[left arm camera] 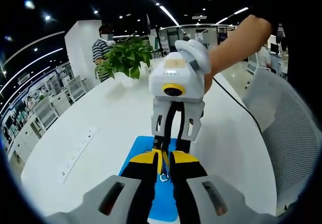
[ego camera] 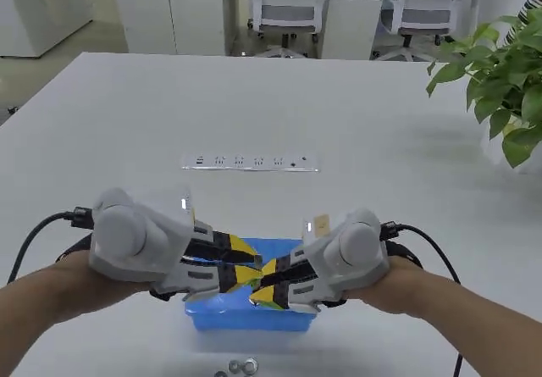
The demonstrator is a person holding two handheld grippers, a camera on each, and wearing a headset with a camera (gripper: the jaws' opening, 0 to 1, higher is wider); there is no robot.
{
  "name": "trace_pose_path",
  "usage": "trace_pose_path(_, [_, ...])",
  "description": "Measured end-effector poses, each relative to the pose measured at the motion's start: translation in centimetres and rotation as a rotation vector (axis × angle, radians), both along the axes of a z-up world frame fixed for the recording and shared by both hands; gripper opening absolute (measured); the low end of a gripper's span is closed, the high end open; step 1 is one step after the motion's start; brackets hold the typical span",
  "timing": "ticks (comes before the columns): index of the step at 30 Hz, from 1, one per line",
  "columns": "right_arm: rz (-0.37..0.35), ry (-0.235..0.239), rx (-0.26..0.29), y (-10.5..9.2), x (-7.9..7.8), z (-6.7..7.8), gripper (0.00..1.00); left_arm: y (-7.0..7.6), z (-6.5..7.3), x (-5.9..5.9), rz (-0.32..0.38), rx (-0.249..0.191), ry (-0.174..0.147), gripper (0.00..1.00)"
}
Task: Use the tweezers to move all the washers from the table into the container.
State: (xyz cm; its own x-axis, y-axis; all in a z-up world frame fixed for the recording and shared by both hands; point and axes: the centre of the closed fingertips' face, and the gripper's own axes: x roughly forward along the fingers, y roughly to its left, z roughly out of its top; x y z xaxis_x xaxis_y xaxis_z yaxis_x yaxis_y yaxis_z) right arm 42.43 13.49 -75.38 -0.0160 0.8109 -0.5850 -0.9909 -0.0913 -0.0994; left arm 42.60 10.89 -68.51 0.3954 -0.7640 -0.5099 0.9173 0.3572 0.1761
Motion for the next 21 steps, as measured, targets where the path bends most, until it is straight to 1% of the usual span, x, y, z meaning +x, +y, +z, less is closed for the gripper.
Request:
trace_pose_path(6, [0.011,0.005,-0.013,0.2,0.1,-0.5,0.1,0.1,-0.2,0.2,-0.011,0.013,0.0,0.09])
trace_pose_path(15, [0.026,0.008,-0.033,0.3,0.3,-1.1,0.1,0.1,-0.8,0.5,-0.022,0.021,0.01,0.07])
trace_pose_path(21, [0.028,0.008,-0.039,0.2,0.4,-1.2,0.11,0.0,-1.0,0.4,-0.033,0.024,0.016,0.07])
